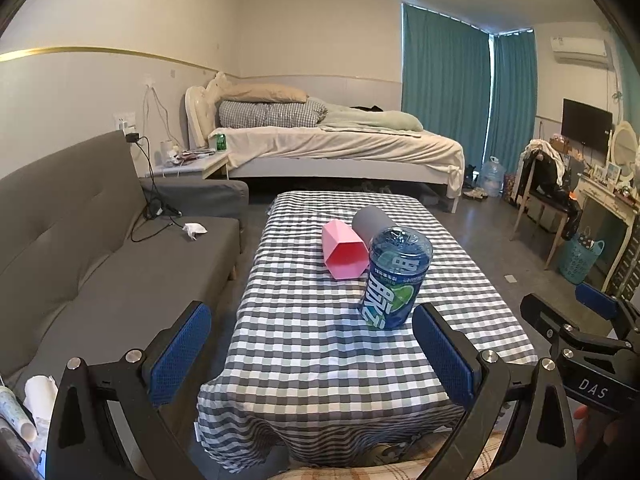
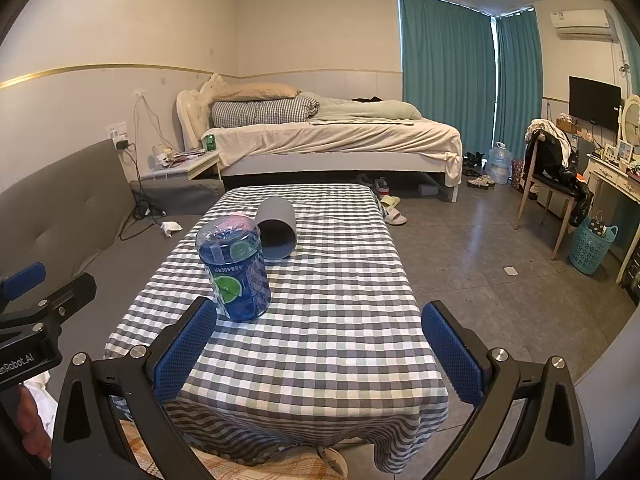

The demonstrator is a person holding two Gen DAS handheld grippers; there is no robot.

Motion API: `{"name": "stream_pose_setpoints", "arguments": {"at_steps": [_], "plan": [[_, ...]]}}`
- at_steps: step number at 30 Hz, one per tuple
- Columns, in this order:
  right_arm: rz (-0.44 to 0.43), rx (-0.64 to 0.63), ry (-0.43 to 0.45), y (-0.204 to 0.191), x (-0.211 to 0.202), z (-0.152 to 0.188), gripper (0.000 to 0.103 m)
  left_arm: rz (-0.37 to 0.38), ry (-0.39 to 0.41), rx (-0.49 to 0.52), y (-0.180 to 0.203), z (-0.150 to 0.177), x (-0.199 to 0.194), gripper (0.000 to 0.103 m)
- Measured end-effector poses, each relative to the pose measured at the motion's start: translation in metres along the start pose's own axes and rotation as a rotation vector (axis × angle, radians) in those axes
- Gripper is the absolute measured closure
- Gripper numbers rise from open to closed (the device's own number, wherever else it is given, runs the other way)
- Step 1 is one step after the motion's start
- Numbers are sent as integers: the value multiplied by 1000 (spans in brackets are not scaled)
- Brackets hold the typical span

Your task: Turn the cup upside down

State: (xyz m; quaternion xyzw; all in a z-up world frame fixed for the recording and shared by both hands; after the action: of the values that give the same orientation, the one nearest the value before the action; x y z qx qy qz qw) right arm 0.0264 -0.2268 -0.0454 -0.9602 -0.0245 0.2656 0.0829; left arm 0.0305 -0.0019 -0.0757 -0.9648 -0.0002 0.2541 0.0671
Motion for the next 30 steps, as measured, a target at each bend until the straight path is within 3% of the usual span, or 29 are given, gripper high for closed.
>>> {"name": "stream_pose_setpoints", "arguments": {"at_steps": [30], "plan": [[4, -1, -3, -1, 1, 1, 0, -5, 1, 20, 3, 0, -2, 0]]}}
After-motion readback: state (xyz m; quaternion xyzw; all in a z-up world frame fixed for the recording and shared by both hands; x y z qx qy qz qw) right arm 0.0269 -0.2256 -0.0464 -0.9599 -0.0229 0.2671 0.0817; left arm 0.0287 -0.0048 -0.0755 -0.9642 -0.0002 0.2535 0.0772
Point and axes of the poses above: each gripper's, at about its wrist camera, not at the fingertips, and x roughly the way its jaws point, y to its right, z to its underside, the point moved 3 cm from there along x, roughly the way its jaws point, and after that the axes turned 9 degrees about x, right-handed, at the moved point
